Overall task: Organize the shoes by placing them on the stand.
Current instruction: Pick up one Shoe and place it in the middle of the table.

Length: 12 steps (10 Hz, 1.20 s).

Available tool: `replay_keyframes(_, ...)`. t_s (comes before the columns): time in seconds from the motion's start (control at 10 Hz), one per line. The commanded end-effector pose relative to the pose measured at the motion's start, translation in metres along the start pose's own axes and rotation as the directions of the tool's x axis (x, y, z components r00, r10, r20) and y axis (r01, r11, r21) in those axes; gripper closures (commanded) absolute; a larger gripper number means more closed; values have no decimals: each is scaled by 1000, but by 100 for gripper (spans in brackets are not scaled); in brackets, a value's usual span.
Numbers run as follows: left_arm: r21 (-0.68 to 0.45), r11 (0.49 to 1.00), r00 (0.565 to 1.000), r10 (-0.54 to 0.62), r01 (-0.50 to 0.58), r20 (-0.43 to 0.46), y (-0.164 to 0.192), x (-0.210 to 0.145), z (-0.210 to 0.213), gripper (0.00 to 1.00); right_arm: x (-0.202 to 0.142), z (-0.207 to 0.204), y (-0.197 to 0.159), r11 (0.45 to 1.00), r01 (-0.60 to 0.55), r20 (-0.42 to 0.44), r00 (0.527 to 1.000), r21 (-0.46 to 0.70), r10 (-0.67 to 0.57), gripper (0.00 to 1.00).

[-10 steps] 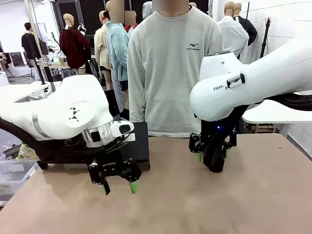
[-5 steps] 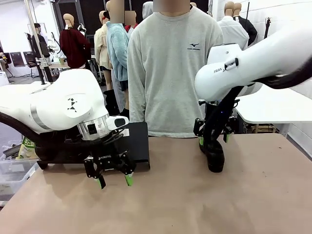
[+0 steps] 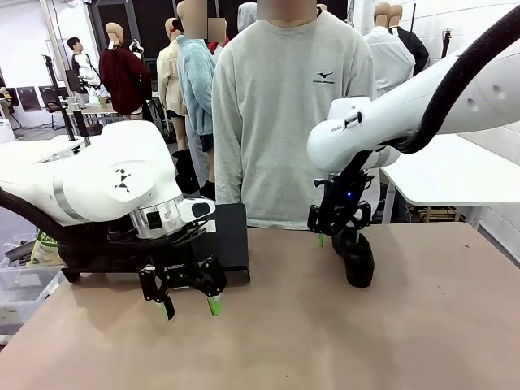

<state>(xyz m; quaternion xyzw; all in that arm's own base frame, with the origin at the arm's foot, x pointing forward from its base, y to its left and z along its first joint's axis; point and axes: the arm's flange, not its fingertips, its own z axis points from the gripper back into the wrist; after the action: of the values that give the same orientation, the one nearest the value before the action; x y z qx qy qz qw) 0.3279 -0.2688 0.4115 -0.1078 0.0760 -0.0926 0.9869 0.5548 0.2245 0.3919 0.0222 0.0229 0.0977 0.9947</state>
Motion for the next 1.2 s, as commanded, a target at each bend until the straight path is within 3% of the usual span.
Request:
replay_keyframes(0.0,-10,1000,1000,2,-2,-6,2,0,1,0,7,-7,3,999,30,-61,998,-31,-32,0)
replay_keyframes(0.2,-10,1000,1000,2,-2,-6,2,0,1,0,11,-32,8,998,38,-92,995,-45,-42,0)
replay_keyframes(0.5,-10,1000,1000,2,-2,-6,2,0,1,0,11,-46,14,995,83,-54,995,-53,-86,0)
replay_keyframes(0.9,-10,1000,1000,2,-2,-6,2,0,1,0,13,-53,15,985,128,-23,991,-118,-132,63)
replay_keyframes(1.1,-10,1000,1000,2,-2,-6,2,0,1,0,14,-55,12,967,220,7,975,-126,-220,96)
